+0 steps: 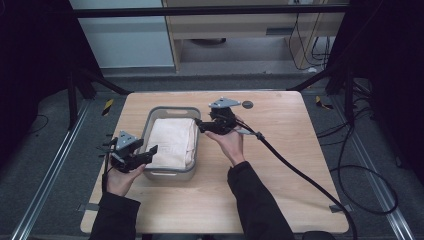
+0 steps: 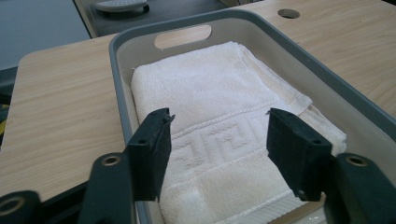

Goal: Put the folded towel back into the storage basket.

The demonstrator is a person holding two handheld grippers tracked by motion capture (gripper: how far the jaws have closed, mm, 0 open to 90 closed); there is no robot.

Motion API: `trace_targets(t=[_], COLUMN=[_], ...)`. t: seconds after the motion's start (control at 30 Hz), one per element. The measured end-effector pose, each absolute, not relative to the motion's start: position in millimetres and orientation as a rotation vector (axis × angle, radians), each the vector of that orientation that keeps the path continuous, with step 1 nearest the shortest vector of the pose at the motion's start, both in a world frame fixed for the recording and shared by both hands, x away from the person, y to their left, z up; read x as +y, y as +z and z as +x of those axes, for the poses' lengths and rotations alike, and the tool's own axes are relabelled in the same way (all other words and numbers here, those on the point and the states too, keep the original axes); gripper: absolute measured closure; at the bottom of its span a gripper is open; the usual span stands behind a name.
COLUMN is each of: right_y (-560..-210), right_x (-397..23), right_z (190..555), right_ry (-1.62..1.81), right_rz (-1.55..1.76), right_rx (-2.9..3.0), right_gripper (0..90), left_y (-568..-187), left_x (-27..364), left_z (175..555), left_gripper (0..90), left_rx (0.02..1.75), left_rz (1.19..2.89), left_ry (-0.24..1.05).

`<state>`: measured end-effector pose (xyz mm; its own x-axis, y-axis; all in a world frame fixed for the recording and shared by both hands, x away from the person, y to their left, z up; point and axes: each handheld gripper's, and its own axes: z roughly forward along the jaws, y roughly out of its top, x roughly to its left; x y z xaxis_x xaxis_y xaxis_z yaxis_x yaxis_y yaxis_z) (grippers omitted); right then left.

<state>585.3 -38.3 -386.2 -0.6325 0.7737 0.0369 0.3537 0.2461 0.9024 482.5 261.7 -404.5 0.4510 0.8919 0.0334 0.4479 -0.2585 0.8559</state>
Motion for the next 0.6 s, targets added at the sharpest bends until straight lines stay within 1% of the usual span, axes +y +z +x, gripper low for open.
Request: trace_targets(t=[0.3,0.5,0.6], right_y=[-388,-397,-402], right_x=[-101,-153,-172], right_z=[558,534,525], right_ry=[1.375,1.401,1.404], right_rz=[1.064,1.111,1.132], right_rx=[2.060,2.003,1.981], right_gripper=[18.6,16.0,15.7], left_y=[-408,-409,-410], left_x=[263,266,270], left_z=[477,470,466], left_gripper=[29.4,28.2,28.2], left_rx=[1.105,1.091,1.094], left_rz=[1.879,1.896,1.880], left_ry=[0.664,0.682,0.680])
